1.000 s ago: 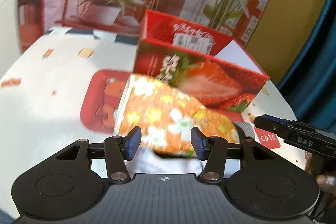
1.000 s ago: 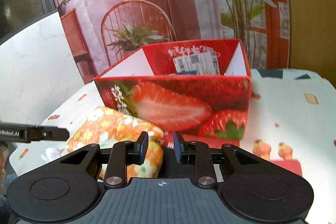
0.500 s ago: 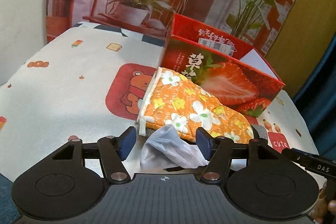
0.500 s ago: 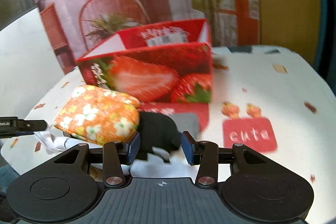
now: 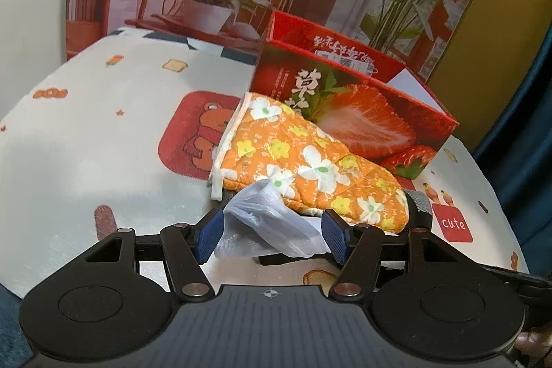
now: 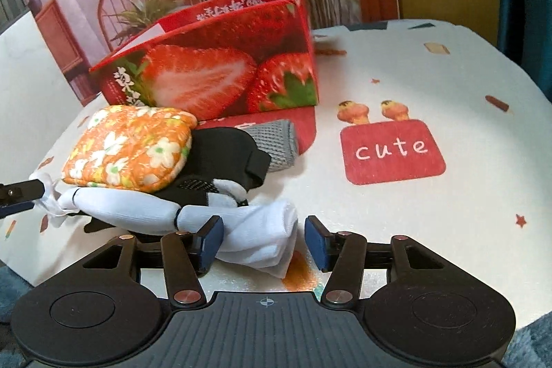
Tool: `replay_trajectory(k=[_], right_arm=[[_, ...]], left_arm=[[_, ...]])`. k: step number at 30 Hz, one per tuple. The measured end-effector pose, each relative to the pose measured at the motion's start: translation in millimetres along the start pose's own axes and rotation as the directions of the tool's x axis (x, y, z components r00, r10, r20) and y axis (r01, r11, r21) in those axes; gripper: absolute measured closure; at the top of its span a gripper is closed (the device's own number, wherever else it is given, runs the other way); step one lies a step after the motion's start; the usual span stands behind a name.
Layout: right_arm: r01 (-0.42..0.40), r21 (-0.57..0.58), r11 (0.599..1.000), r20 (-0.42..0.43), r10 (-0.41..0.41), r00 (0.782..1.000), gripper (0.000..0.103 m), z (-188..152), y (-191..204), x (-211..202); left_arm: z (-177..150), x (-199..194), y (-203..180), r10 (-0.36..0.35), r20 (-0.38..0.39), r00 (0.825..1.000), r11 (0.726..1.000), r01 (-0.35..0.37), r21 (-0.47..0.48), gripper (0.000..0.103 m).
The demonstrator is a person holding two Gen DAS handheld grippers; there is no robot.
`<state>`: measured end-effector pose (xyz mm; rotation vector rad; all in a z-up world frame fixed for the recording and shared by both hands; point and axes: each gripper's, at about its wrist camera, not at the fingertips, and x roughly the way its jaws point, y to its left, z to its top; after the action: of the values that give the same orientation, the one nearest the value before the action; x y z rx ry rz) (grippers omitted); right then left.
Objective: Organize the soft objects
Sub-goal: 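Close the left gripper on the white socks while the right gripper grasps them too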
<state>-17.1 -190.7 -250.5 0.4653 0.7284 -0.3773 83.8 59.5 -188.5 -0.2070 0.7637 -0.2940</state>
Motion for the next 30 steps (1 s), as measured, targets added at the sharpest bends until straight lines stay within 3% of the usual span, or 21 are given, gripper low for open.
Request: replay_trajectory(k=[6,10,14,30], right_arm=[[-0.013,0.015,1.000,-0.031,0.013,0.999,0.052,-5,-4,11],[-0.023,0.012,1.000,-0.033,0.023,0.999,0.063,-4,-4,12],[-0.022,0.005,1.000,-0.032,0.022,0.999,0.067,-4,-2,12],[-0.019,-0.005,1.000,-0.033,0.019,0.999,0.069,-5,-2,12]], left_arm=[[-5,8,4,-0.026,-0.022,0.999,0.999,0.025,-0.022,0.038],[-6,12,1,-0.032,-0.031,0.999,0.999,0.032,-0.001,0.038],[-7,13,2,-0.038,-0.028,0.999,0.999,0.037,-0.009,0.038],[-9,17,14,-0.037,-0.007,0.999,0.997,0.037,-0.070,0.041]])
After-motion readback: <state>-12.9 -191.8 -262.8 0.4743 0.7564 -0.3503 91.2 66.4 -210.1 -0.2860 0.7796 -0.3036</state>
